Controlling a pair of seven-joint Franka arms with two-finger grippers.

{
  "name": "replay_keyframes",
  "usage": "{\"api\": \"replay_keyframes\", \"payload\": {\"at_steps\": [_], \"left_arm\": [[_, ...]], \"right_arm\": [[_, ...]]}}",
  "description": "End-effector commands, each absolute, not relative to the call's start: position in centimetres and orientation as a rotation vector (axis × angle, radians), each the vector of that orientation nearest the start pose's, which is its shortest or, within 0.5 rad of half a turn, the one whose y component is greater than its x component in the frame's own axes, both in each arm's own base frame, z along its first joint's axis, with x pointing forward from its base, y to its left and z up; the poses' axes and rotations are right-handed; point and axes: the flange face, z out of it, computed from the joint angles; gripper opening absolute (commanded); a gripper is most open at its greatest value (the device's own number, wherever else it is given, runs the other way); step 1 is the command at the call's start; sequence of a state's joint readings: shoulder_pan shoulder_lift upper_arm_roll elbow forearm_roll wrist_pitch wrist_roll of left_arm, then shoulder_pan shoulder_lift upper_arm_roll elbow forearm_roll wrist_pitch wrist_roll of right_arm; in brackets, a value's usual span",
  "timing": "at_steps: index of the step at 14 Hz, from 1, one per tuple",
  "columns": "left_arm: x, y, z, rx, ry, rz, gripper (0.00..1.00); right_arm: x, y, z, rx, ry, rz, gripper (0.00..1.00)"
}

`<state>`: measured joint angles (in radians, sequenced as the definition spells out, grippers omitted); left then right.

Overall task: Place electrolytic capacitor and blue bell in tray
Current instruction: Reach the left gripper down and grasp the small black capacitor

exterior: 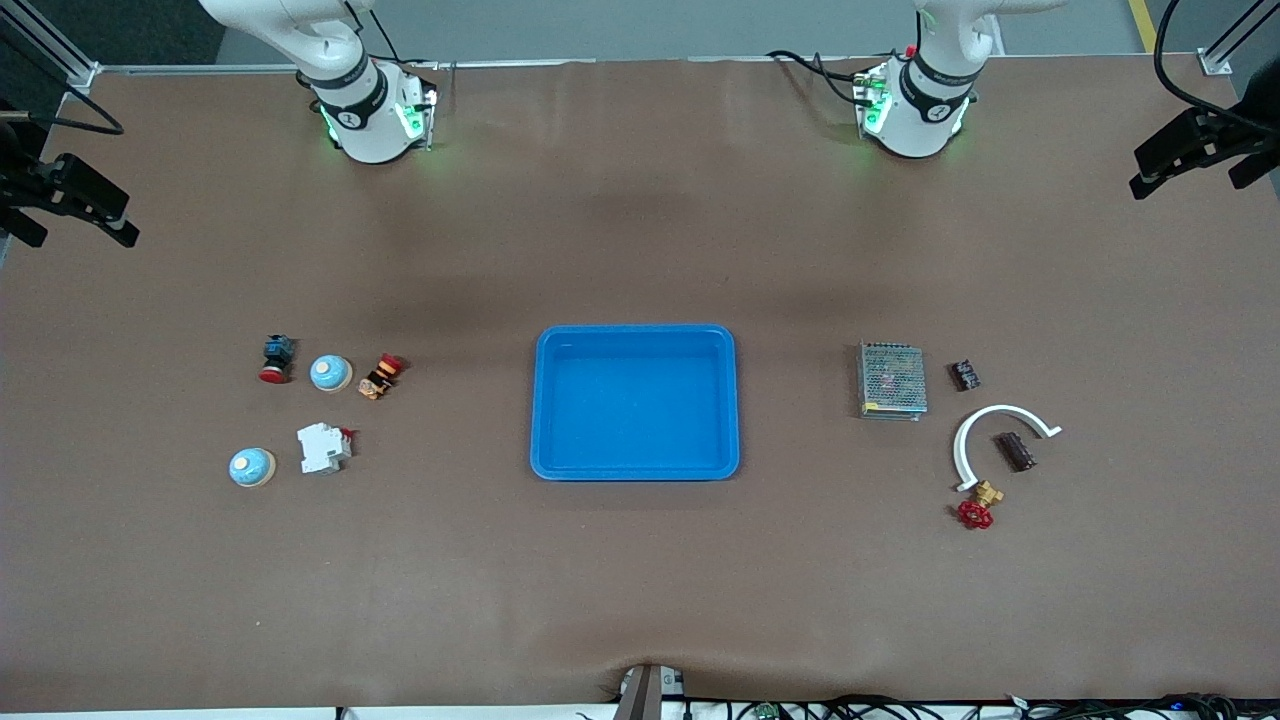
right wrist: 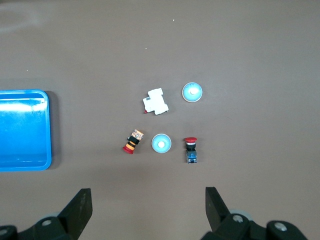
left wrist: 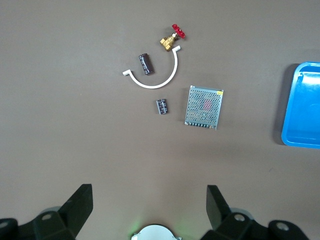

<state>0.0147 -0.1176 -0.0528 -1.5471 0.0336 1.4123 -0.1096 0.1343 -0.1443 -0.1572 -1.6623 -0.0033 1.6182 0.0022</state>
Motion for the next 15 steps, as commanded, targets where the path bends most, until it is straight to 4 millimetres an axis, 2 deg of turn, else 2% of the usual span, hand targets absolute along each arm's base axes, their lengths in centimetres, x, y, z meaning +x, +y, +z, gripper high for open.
{"api": "replay_keyframes", "payload": {"at_steps": [1,5,7,12,15], "left_arm": [[50.1,-1.6,68.9,-3.099,-0.114,0.027,1.00],[50.2,-1.5,68.7,-3.097,-0.119,0.029,1.00],[50.9,-1.4,68.1,-3.095,-0.123,0.031,1.00],[53.5,-1.0,64.0,-3.084,-0.107,0.147,1.00],[54.2,-1.2,62.9,-3.084,-0.097,0.175,1.00]], "right_arm": [[51.3,-1.9,66.2,-3.124,0.064,-0.146,1.00],[51.4,-1.7,66.2,-3.125,0.059,-0.146,1.00],[51.4,-1.8,66.1,-3.125,0.062,-0.146,1.00],[51.8,-1.7,65.6,-3.127,0.064,-0.130,1.00],[52.9,-1.4,64.4,-3.133,0.040,-0.116,1.00]]}}
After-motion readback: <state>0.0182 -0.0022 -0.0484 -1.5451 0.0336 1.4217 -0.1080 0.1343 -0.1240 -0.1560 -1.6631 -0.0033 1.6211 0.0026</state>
